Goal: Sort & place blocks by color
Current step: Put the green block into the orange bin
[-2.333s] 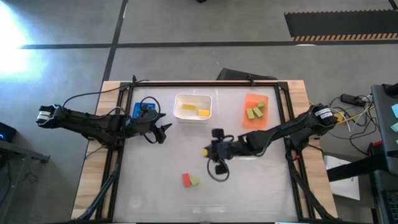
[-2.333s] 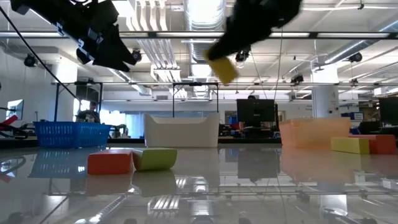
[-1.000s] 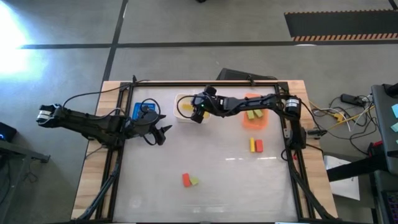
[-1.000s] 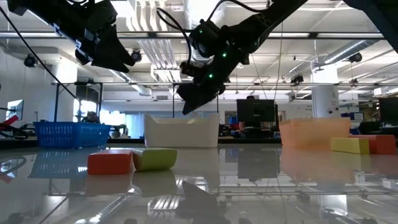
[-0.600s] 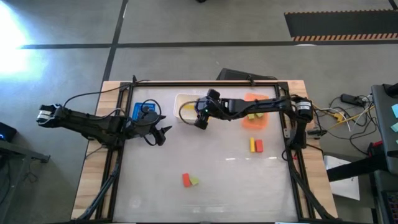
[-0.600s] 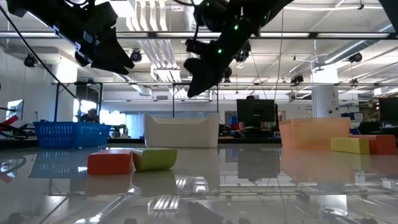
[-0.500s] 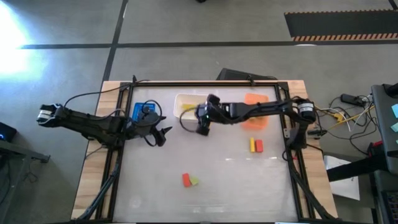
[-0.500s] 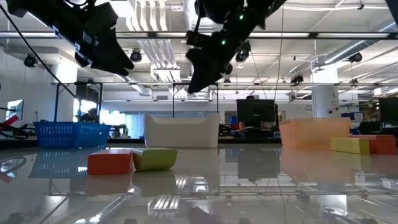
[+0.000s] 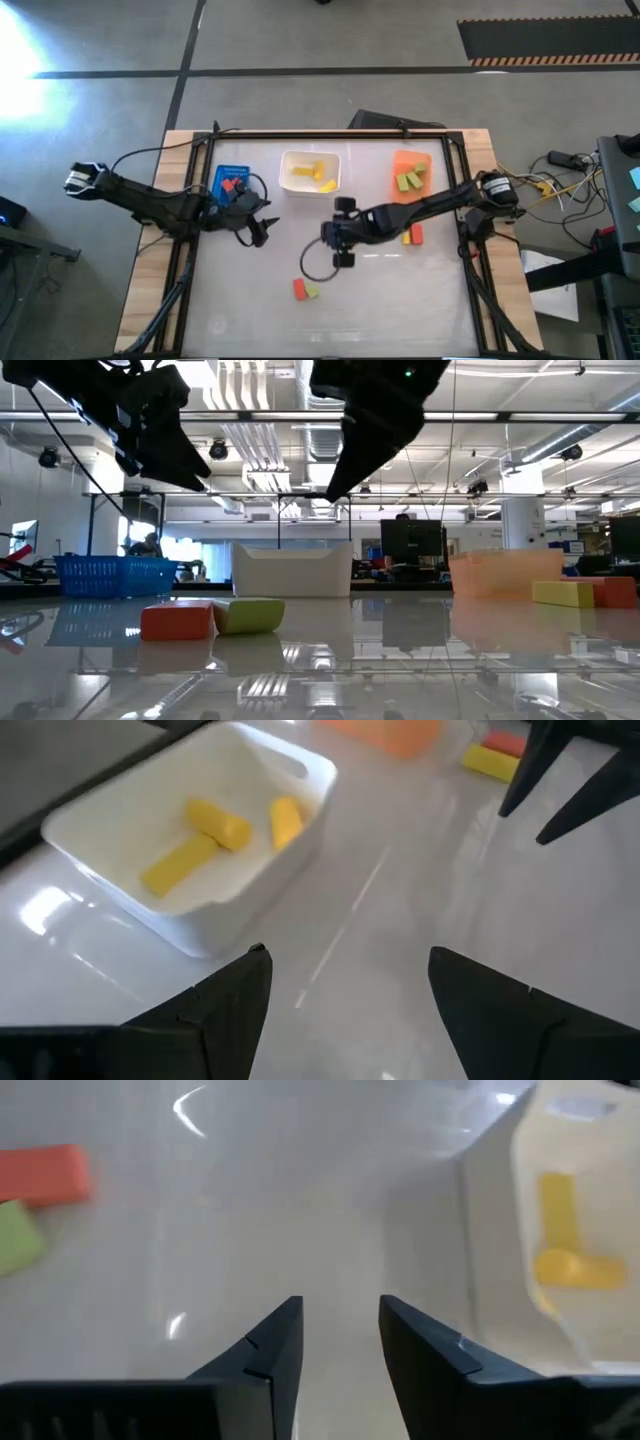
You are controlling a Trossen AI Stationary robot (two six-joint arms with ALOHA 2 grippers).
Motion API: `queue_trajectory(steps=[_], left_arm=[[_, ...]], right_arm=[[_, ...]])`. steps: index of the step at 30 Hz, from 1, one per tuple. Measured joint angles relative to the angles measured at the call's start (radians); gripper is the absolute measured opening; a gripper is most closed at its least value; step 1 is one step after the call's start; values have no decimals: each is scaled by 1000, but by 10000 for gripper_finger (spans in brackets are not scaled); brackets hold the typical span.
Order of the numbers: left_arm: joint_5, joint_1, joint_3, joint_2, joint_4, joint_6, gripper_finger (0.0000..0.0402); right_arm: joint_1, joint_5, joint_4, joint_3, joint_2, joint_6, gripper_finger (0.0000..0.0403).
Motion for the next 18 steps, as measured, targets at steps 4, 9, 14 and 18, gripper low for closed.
queue_trajectory(steps=[4,9,14,18], left_arm=[[2,-55,0,50,10,-32,253],[6,-131,12,121,73,-27,254],[7,-207,45,193,78,-24,254],[8,-258,83,249,82,-31,254]], right_arm=[[56,-1,-9,-12,0,36,114],[112,-2,-10,-19,0,65,113],[140,-58,10,-20,0,88,132],[166,-105,63,-20,3,97,163]])
